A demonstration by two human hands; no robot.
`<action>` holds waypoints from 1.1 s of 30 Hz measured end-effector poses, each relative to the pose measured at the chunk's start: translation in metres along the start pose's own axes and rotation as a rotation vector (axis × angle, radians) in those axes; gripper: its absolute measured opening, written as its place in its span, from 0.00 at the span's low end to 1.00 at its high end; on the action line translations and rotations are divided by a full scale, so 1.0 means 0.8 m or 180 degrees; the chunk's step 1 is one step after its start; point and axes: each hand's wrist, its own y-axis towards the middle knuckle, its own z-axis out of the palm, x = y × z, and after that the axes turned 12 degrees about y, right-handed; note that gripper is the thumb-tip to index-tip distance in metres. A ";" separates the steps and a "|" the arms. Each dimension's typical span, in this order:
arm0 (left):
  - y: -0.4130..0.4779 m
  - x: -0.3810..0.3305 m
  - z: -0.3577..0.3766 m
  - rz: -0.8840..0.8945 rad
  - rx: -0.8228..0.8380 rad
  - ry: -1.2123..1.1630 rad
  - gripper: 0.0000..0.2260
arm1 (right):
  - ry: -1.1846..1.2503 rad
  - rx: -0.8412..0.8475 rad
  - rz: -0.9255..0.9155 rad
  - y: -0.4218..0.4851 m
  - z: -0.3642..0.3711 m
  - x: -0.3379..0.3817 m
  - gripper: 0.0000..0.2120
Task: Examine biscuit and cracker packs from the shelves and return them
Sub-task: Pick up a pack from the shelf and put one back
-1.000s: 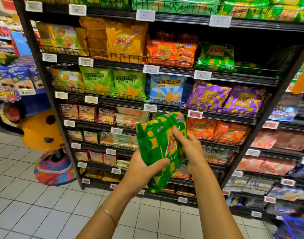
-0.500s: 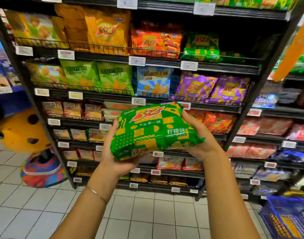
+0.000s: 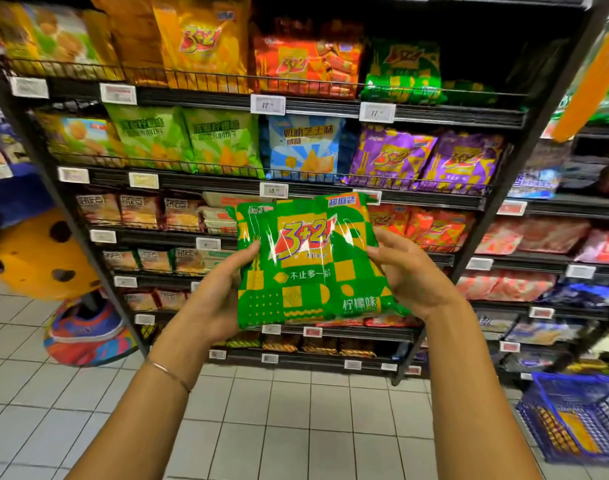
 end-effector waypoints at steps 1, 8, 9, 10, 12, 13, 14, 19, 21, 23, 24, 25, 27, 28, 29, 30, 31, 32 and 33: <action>0.001 0.000 -0.004 0.0149 -0.0061 0.0163 0.13 | -0.0108 0.0077 -0.0072 -0.002 -0.005 -0.001 0.30; 0.026 0.015 -0.027 0.1316 -0.0066 0.1367 0.24 | -0.0245 -0.0221 -0.0678 0.003 -0.026 -0.021 0.36; 0.031 0.019 -0.025 0.1385 -0.0051 0.1500 0.26 | -0.0268 -0.0241 -0.0740 0.005 -0.032 -0.024 0.36; 0.035 0.022 -0.022 0.1415 -0.0033 0.1600 0.27 | -0.0294 -0.0231 -0.0796 0.007 -0.037 -0.026 0.35; 0.047 0.025 -0.013 0.1458 -0.0088 0.1861 0.29 | -0.0337 -0.0246 -0.0938 0.011 -0.050 -0.027 0.31; 0.052 0.025 -0.007 0.1484 -0.0147 0.1991 0.29 | -0.0356 -0.0268 -0.0996 0.013 -0.058 -0.027 0.29; 0.058 0.024 -0.001 0.1512 -0.0188 0.2061 0.28 | -0.0361 -0.0299 -0.1035 0.014 -0.065 -0.025 0.28; 0.100 0.021 0.032 0.1643 0.0001 0.1914 0.26 | -0.0095 -0.0426 -0.1035 0.026 -0.104 -0.011 0.28; 0.123 0.021 0.048 0.1688 0.0135 0.1761 0.25 | 0.0094 -0.0565 -0.0968 0.035 -0.122 -0.002 0.30; 0.146 0.016 0.072 0.1701 0.0121 0.1666 0.25 | 0.0489 -0.0799 -0.0839 0.044 -0.140 0.012 0.31; 0.160 0.011 0.088 0.1721 0.0060 0.1650 0.25 | 0.0766 -0.0882 -0.0756 0.049 -0.151 0.021 0.31; 0.173 0.005 0.107 0.1774 0.0000 0.1664 0.23 | 0.1030 -0.0908 -0.0666 0.055 -0.162 0.030 0.31; 0.203 -0.009 0.150 0.1920 -0.0105 0.1732 0.16 | 0.1392 -0.0903 -0.0471 0.070 -0.184 0.047 0.29; 0.217 -0.017 0.173 0.1999 -0.0189 0.1804 0.13 | 0.1469 -0.0947 -0.0380 0.078 -0.194 0.054 0.27; 0.231 -0.025 0.197 0.2093 -0.0298 0.1911 0.11 | 0.1527 -0.0998 -0.0325 0.089 -0.204 0.062 0.26; 0.244 -0.033 0.219 0.2199 -0.0393 0.2047 0.09 | 0.1569 -0.1078 -0.0301 0.099 -0.215 0.069 0.26; 0.256 -0.040 0.240 0.2299 -0.0446 0.2192 0.07 | 0.1604 -0.1173 -0.0305 0.109 -0.224 0.077 0.25; 0.269 -0.047 0.258 0.2401 -0.0489 0.2368 0.08 | 0.1629 -0.1246 -0.0343 0.118 -0.234 0.086 0.24; 0.280 -0.053 0.275 0.2490 -0.0529 0.2516 0.09 | 0.1633 -0.1306 -0.0366 0.126 -0.243 0.097 0.22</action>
